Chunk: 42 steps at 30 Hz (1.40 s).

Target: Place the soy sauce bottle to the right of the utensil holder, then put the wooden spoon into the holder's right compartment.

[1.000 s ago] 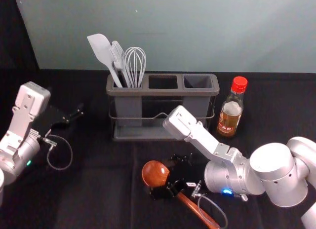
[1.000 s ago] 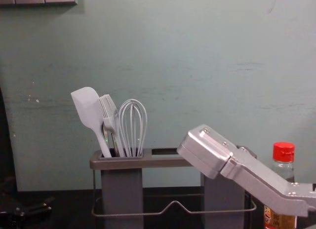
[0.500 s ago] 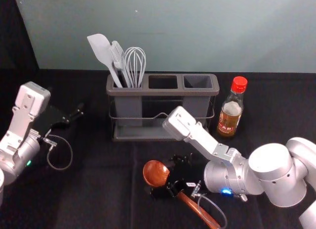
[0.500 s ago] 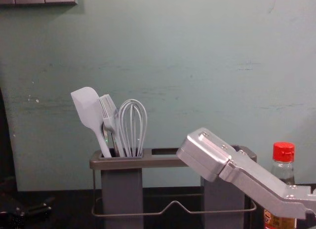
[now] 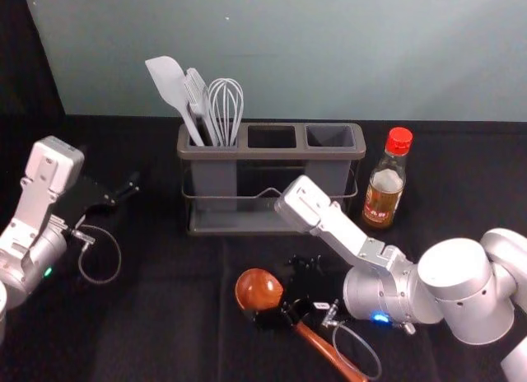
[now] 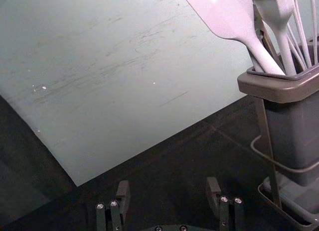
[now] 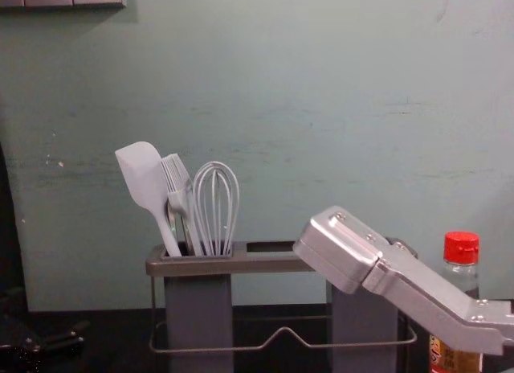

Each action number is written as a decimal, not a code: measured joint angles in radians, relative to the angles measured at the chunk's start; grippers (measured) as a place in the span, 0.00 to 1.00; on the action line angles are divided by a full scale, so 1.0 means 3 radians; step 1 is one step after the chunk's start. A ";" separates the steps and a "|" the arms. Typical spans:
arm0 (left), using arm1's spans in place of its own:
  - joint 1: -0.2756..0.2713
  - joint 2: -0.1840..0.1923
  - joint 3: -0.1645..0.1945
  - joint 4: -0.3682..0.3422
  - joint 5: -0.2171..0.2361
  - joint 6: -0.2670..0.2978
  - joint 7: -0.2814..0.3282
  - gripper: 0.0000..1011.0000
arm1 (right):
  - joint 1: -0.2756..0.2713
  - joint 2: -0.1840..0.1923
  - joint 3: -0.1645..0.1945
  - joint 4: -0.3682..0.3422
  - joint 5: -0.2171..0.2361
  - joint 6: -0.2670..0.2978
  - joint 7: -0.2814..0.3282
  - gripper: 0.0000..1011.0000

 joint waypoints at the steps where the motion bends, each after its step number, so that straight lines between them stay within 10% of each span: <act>1: 0.0000 0.0000 0.0000 0.0000 0.0000 0.0000 0.0000 0.99 | 0.0000 -0.0003 0.0001 0.0009 -0.0004 -0.0006 0.0004 0.99; 31: 0.0000 0.0000 0.0000 0.0000 0.0000 0.0000 0.0000 0.99 | 0.0014 -0.0054 -0.0032 0.0098 -0.0065 -0.0052 0.0048 0.99; 42: 0.0000 0.0000 0.0000 0.0000 0.0000 0.0000 0.0000 0.99 | 0.0014 -0.0051 -0.0032 0.0094 -0.0062 -0.0051 0.0047 0.83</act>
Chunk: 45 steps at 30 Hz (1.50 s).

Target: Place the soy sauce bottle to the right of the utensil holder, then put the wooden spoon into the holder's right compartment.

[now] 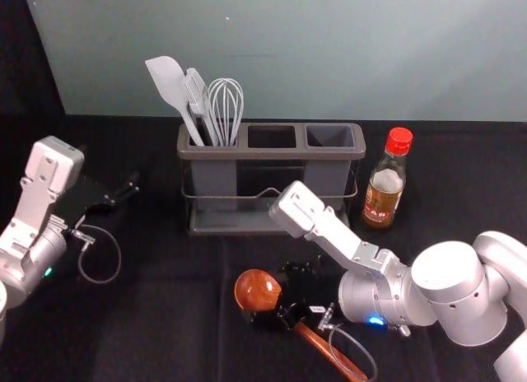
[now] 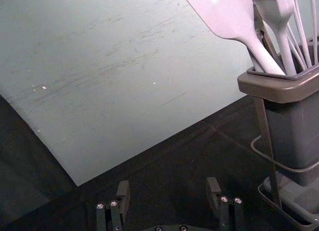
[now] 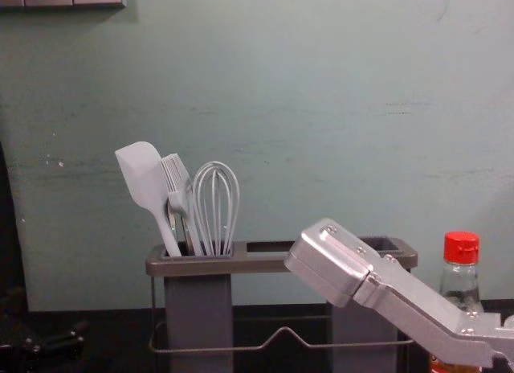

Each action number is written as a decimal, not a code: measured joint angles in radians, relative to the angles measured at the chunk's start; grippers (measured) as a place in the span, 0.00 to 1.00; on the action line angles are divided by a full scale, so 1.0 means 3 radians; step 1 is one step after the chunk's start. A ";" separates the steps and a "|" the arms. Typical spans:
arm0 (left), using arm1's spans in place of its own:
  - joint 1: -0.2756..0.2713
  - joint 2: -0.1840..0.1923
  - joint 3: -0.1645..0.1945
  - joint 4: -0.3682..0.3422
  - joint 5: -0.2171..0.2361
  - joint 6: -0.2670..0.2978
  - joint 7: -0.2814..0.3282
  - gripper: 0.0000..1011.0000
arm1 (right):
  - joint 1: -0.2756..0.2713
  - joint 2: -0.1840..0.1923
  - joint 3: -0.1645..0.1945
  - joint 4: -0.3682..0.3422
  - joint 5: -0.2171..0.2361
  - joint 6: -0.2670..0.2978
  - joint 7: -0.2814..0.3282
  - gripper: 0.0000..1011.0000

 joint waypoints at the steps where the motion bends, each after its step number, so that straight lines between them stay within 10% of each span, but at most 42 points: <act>1: 0.0000 0.0000 0.0000 0.0000 0.0000 0.0000 0.0000 0.99 | 0.0000 0.0000 0.0000 0.0000 0.0000 0.0000 0.0000 0.83; 16: 0.0000 0.0000 0.0000 0.0000 0.0000 0.0000 0.0000 0.99 | -0.0018 0.0009 0.0017 -0.0023 0.0002 -0.0048 -0.0018 0.83; 45: 0.0000 0.0000 0.0000 0.0000 0.0000 0.0000 0.0000 0.99 | -0.0200 0.0021 0.0944 -0.0804 0.0416 -0.1083 -0.0592 0.83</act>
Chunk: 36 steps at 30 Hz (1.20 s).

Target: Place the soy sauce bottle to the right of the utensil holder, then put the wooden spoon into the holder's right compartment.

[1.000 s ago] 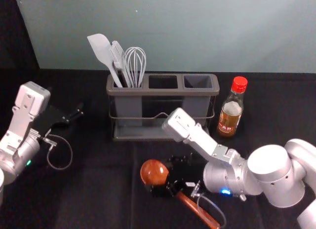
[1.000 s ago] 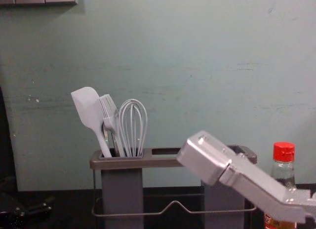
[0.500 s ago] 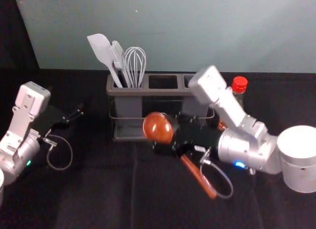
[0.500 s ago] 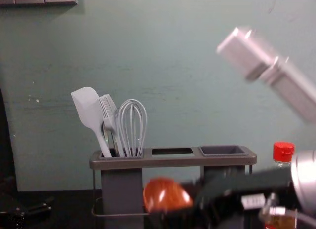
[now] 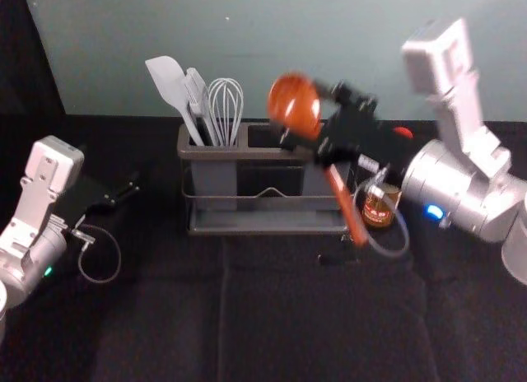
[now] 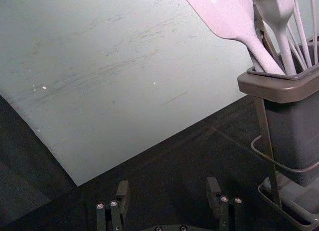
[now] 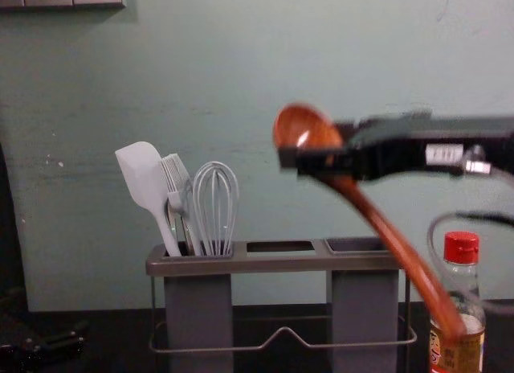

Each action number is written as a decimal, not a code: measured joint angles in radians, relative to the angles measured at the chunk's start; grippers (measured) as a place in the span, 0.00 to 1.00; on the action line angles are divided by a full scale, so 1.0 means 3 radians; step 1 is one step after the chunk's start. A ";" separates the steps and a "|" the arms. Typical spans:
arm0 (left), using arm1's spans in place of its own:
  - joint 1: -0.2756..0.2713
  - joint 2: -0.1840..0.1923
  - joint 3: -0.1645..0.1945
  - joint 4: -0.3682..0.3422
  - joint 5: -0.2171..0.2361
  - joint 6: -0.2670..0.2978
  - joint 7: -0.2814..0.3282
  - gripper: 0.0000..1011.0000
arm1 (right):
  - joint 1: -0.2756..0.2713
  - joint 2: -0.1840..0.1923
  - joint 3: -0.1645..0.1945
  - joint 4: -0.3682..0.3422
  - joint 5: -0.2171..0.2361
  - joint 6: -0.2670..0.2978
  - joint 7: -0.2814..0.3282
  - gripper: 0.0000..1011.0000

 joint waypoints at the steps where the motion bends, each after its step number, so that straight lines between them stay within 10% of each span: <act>1: 0.0000 0.0000 0.0000 0.0000 0.0000 0.0000 0.0000 0.99 | 0.0008 -0.0014 0.0023 0.0006 0.0000 -0.0042 -0.0026 0.83; 13: 0.0000 0.0000 0.0000 0.0000 0.0000 0.0000 0.0000 0.99 | 0.0285 -0.0325 0.0237 0.0427 -0.0034 -0.0557 -0.0261 0.83; 36: 0.0000 0.0000 0.0000 0.0000 0.0000 0.0000 0.0000 0.99 | 0.0942 -0.0775 0.0180 0.1710 -0.0230 -0.1282 -0.0137 0.83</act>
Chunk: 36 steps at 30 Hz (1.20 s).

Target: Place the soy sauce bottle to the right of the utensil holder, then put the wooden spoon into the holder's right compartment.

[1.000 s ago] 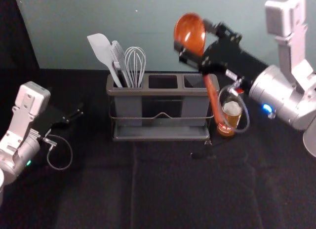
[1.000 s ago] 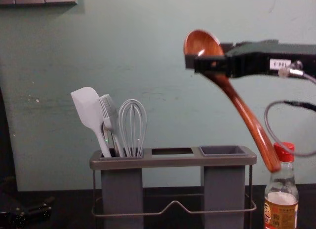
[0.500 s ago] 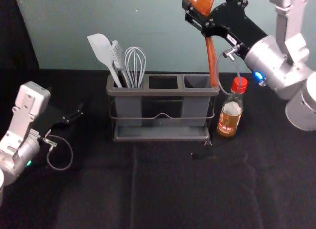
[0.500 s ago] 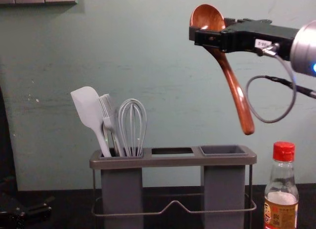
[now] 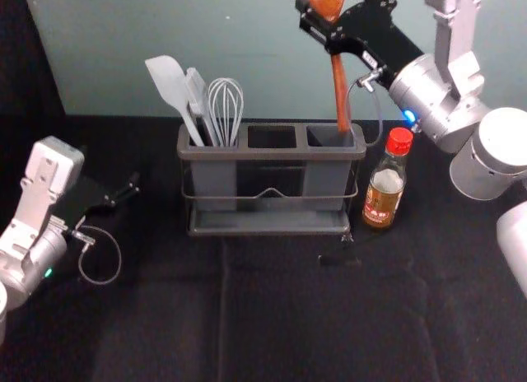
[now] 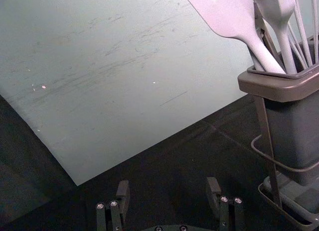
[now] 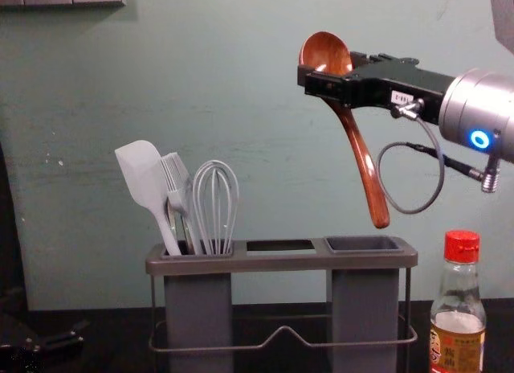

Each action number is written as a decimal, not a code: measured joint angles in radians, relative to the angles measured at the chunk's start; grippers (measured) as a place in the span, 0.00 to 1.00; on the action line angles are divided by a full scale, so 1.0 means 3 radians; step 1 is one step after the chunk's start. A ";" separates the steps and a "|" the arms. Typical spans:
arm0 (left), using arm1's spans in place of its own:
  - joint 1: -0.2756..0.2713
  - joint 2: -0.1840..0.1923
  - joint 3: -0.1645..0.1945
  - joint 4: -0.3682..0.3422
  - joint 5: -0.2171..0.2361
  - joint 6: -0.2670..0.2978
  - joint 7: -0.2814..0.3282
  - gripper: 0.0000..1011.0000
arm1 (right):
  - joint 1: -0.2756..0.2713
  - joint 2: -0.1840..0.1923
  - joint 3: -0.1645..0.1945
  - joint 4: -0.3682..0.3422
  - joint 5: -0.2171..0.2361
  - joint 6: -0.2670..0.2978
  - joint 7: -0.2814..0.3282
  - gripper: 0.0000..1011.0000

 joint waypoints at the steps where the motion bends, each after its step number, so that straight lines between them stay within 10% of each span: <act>1: 0.0000 0.0000 0.0000 0.0000 0.0000 0.0000 0.0000 0.99 | 0.0007 -0.0014 0.0001 0.0049 0.0002 -0.0056 0.0019 0.83; 36: 0.0000 0.0000 0.0000 0.0000 0.0000 0.0000 0.0000 0.99 | -0.0012 -0.0106 0.0032 0.0375 0.0030 -0.0474 0.0188 0.83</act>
